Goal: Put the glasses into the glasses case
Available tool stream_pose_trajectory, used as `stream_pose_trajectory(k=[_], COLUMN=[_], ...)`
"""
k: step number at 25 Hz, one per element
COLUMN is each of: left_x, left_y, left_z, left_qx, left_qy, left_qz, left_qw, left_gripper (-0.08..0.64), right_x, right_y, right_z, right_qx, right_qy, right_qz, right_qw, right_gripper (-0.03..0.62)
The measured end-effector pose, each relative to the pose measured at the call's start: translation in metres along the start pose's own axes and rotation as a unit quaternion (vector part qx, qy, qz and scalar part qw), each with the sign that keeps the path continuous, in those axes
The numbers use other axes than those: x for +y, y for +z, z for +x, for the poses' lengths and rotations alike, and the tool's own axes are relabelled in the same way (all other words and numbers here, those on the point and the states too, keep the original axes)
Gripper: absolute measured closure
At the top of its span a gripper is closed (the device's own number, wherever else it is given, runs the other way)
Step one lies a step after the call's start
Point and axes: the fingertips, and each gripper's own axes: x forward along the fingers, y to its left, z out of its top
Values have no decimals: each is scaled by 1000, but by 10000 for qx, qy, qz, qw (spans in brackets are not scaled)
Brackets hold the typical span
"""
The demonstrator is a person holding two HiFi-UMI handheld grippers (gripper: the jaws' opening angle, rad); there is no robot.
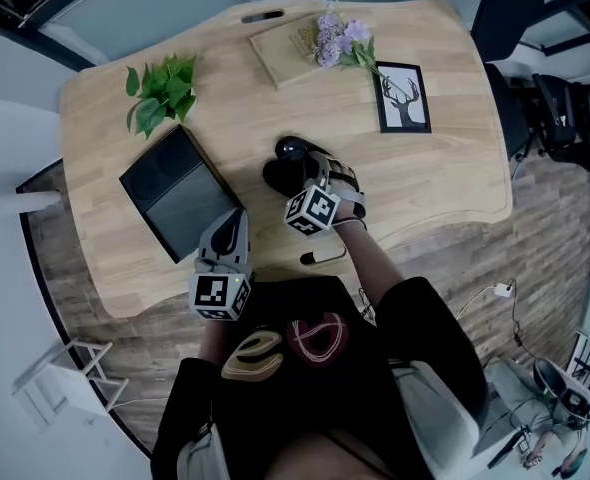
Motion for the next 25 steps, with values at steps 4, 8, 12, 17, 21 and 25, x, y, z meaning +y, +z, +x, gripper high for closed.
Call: stream_pose_trajectory(k=[4,8,12,17,21,25], left_x=[0,3,9,13,13,10], left_y=[-2,-3,-4,-9,-13,-10], left_z=[0,0,-2,-4,-4,-3], left_qx=[25,23,25,45,70,43], left_qy=[-10,13,91,166,184,137], left_qz=[-31,-68,-106,-183,-264,-210], left_qw=[10000,10000,9999,9997,9995,9997], left_gripper=[541,541,541,541,541,541], right_x=[0,1,1,0,0,0], right_y=[1,0,1,0,1,3], right_z=[2,3,4,3,0,-6], right_qx=[15,6,3,5,-3,-48], right_qy=[-39,-109,-130,-57,169,428], right_qz=[-39,-109,-111,-10,268,604], right_qw=[10000,9999,9999,10000,9995,9972], right_gripper=[577,575,571,559,501,439])
